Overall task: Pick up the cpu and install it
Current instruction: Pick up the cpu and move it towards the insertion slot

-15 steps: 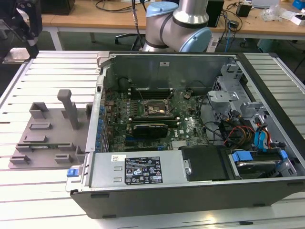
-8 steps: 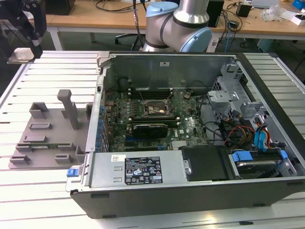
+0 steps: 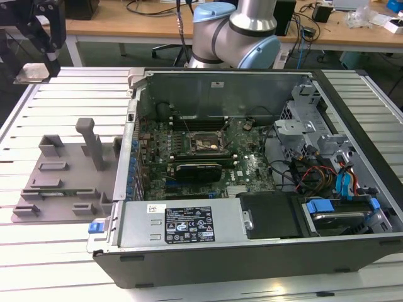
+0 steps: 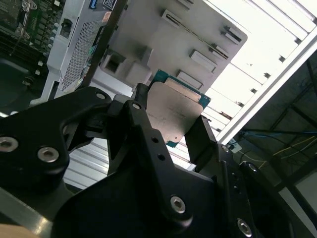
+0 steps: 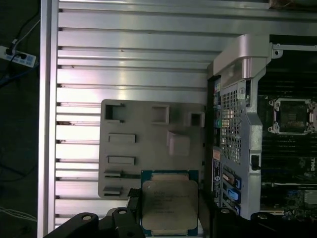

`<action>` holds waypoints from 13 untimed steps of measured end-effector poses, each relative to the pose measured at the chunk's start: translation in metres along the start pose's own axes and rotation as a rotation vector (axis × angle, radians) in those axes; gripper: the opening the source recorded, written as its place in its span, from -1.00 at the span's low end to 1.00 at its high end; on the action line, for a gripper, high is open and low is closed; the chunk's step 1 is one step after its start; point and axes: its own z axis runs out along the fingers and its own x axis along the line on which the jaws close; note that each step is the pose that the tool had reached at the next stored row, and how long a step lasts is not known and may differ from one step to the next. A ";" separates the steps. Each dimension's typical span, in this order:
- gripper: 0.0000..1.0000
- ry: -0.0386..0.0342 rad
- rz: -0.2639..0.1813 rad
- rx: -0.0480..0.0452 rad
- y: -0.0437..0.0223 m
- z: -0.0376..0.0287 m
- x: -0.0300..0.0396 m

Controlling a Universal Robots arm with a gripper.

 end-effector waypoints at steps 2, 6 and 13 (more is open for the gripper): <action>0.09 0.0000 0.000 0.0000 -0.0001 0.0001 -0.0032; 0.09 0.0000 0.000 0.0000 -0.0003 0.0004 -0.0119; 0.09 0.0002 0.000 0.0000 -0.0006 0.0007 -0.0239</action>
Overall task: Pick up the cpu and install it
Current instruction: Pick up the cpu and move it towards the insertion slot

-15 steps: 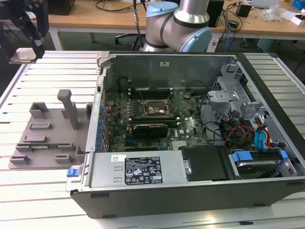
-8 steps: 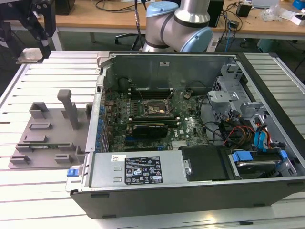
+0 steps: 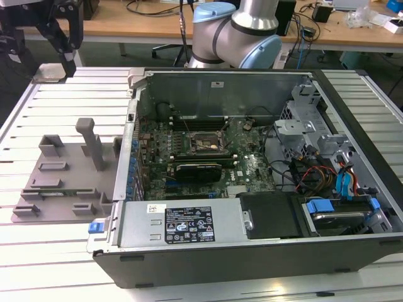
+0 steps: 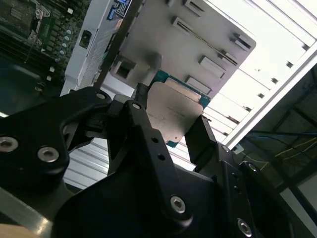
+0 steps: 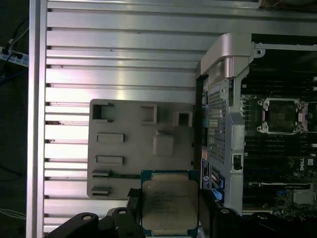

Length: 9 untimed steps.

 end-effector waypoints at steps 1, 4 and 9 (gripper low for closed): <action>0.09 0.0000 0.000 0.0000 0.0000 0.0001 -0.0017; 0.09 0.0001 0.000 -0.0001 -0.0002 0.0003 -0.0076; 0.09 0.0009 0.000 0.0000 -0.0005 0.0010 -0.0224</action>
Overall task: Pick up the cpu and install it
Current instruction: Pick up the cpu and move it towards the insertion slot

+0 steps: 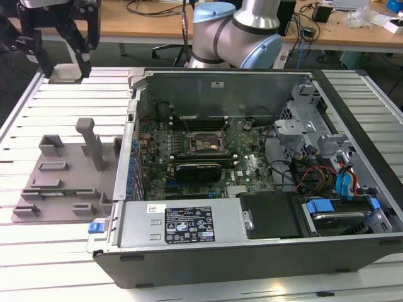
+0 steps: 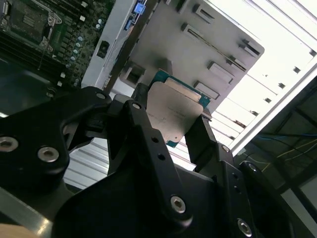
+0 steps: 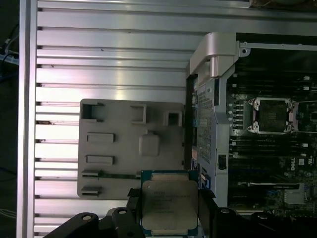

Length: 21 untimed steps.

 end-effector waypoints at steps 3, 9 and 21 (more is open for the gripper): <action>0.09 0.0004 0.000 0.0000 -0.0001 0.0006 -0.0079; 0.09 0.0014 0.000 0.0000 -0.0004 0.0023 -0.0271; 0.09 0.0022 0.000 -0.0001 -0.0011 0.0048 -0.0559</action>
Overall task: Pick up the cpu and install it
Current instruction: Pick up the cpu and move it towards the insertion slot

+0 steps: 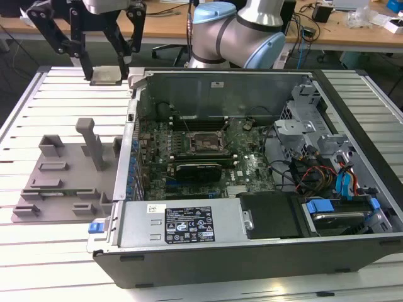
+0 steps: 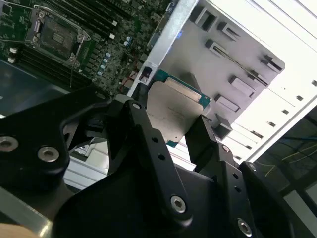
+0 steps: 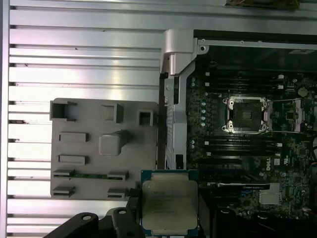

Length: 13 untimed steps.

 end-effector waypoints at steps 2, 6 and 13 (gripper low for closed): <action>0.09 0.0001 0.000 0.0000 -0.0001 0.0004 -0.0041; 0.09 0.0007 0.000 0.0009 0.0000 0.0045 -0.0443; 0.09 0.0007 0.000 0.0009 0.0000 0.0065 -0.0532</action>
